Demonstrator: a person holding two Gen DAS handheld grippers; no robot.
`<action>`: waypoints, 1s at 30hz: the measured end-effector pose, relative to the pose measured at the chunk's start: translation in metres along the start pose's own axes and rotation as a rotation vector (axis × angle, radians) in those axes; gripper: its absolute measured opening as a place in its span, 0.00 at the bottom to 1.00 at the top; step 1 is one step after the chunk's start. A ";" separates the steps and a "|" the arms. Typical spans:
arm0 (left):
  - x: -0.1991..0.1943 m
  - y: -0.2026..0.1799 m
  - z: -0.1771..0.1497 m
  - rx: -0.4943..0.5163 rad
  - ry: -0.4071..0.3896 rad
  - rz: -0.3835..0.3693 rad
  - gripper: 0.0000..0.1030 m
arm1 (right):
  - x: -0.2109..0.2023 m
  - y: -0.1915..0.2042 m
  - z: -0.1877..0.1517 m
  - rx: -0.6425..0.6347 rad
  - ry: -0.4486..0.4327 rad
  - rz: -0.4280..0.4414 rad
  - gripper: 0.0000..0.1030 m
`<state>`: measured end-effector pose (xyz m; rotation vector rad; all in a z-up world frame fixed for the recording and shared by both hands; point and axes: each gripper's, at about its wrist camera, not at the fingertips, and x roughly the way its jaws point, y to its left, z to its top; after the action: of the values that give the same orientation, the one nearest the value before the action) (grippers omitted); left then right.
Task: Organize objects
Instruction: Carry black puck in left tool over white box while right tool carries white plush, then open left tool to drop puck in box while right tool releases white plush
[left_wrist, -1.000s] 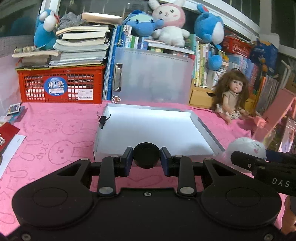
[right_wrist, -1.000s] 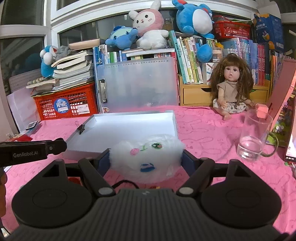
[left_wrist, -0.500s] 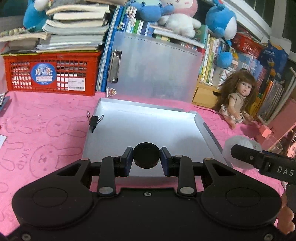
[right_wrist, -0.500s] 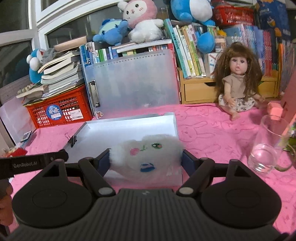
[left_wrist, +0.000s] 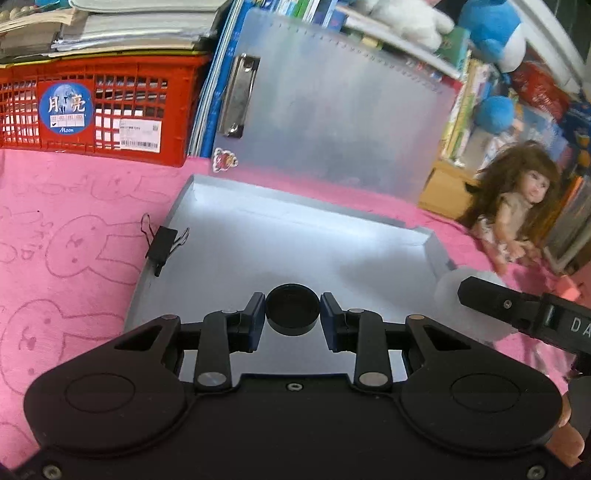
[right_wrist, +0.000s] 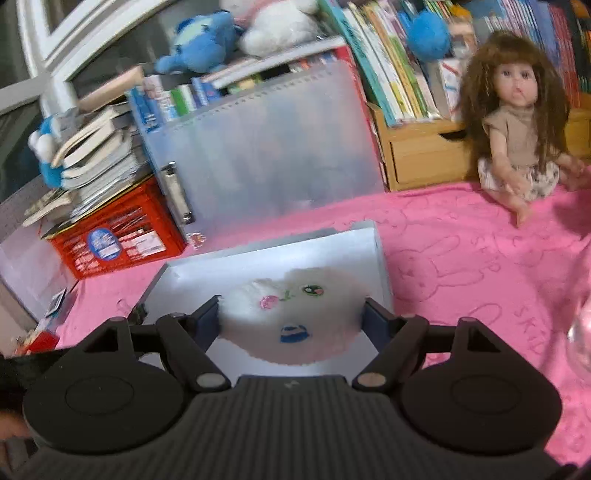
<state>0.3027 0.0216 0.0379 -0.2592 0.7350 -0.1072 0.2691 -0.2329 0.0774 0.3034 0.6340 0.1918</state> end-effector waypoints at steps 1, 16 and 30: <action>0.004 0.000 0.000 0.013 0.003 0.008 0.29 | 0.005 -0.002 -0.001 0.007 0.008 -0.002 0.77; 0.026 -0.002 -0.012 0.057 0.028 0.034 0.30 | 0.035 0.001 -0.024 -0.038 0.075 -0.026 0.77; 0.027 -0.002 -0.011 0.070 0.020 0.039 0.30 | 0.040 0.007 -0.027 -0.073 0.101 -0.039 0.79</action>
<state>0.3149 0.0126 0.0128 -0.1775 0.7541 -0.0986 0.2843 -0.2102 0.0372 0.2120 0.7310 0.1931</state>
